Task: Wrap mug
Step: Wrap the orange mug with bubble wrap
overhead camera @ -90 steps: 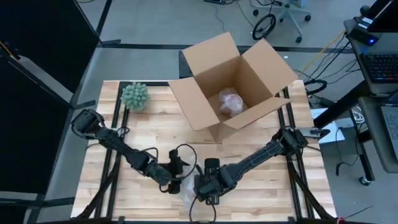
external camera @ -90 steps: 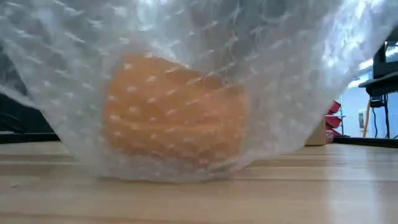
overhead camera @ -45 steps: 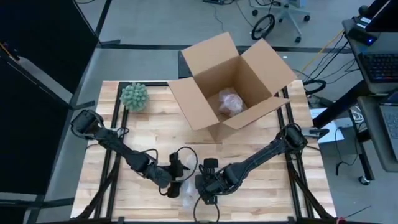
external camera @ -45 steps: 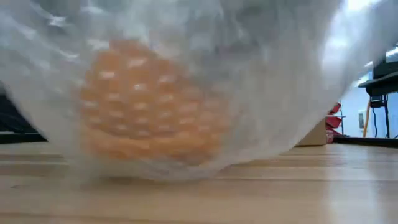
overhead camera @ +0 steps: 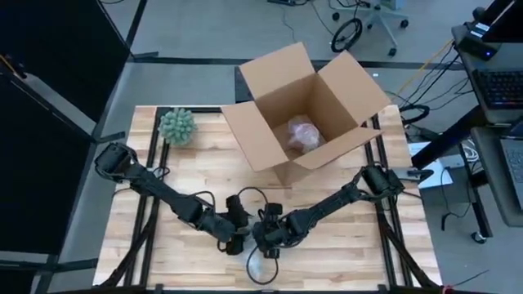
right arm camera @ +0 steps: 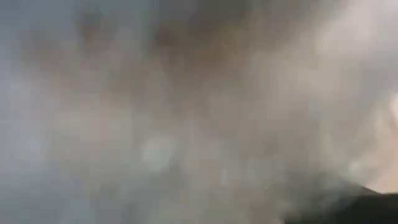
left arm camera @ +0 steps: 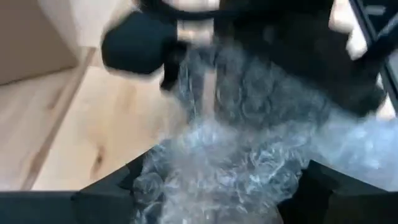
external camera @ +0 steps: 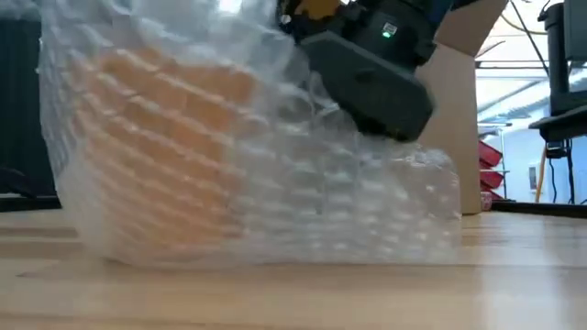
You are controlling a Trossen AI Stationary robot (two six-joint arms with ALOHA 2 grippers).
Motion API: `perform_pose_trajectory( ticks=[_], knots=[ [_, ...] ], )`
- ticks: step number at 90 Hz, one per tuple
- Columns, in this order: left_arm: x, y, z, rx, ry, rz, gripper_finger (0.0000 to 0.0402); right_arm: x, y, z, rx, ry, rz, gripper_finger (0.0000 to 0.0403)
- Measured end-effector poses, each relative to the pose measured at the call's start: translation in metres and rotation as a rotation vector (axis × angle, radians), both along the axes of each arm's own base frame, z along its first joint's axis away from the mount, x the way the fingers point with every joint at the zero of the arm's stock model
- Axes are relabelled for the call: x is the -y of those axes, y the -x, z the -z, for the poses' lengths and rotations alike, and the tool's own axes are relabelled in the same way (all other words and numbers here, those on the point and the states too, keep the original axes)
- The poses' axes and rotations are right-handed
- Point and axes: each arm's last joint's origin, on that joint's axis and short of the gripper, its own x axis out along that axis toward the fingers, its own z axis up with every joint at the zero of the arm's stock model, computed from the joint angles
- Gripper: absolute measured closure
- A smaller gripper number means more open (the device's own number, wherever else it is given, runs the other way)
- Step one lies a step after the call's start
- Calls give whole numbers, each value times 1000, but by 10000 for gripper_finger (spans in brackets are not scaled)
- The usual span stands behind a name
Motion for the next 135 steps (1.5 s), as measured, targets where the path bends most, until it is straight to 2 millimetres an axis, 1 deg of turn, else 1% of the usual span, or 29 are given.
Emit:
perform_pose_trajectory(
  ticks=[13, 20, 27, 33, 44, 53, 64, 78, 86, 99, 119, 135],
  knots=[
    [0, 0, 0, -7, 1, 5, 173, 2, 13, -38, -71, 12, -15, 209],
    [0, 0, 0, -6, -1, 7, 173, 2, 21, -60, -62, 8, -23, 209],
    [0, 1, 1, -8, -3, 10, 173, 3, 26, -80, -9, -20, -6, 209],
    [0, 1, 1, -8, -2, 11, 173, 5, 24, -93, 71, -52, 41, 209],
    [0, 1, 1, -11, -4, 12, 173, 7, 12, -102, 237, -86, 142, 209],
    [0, 1, 1, -13, -7, 15, 173, 7, 3, -98, 287, -123, 183, 209],
    [0, 2, 2, -17, -10, 16, 173, 3, -6, -78, 272, -126, 203, 209],
    [0, 3, 3, -34, -12, 25, 173, 1, -12, -54, 222, -100, 211, 209],
    [1, 1, 0, -43, 2, 40, 173, 1, -13, -46, 192, -86, 219, 209],
    [6, 0, -14, -71, 7, 59, 173, 1, -12, -42, 178, -83, 214, 209],
    [19, 2, -39, -133, -49, 117, 173, 3, -12, -43, 173, -79, 203, 209],
    [23, 13, -59, -95, -62, 141, 173, 3, -12, -42, 172, -71, 191, 209]
  ],
)
